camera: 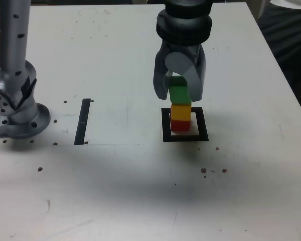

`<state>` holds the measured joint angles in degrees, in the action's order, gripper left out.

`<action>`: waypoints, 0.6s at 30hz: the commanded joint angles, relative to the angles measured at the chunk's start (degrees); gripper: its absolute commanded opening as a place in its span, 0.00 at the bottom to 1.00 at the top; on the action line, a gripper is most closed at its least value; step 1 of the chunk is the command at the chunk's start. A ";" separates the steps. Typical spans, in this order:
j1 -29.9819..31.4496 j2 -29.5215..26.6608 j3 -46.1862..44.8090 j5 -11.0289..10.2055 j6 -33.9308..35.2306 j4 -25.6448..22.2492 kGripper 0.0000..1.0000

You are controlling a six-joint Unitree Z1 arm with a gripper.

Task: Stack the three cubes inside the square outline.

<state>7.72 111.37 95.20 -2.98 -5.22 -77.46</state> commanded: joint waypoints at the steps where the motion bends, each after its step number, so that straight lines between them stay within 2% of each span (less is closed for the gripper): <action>1: 0.10 0.51 -0.13 0.10 0.12 0.45 0.36; 3: 0.10 0.66 -0.36 0.09 0.08 0.97 0.43; 8: 0.10 0.62 -1.52 -0.07 -0.25 2.55 0.86; 10: 0.10 0.52 -1.99 -0.20 -0.32 2.99 0.96; 12: 0.10 0.29 -2.49 -0.42 -0.32 3.43 0.99; 18: -0.03 -0.98 -4.03 -0.81 -0.31 4.88 0.99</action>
<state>7.74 111.25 91.62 -3.65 -5.45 -72.95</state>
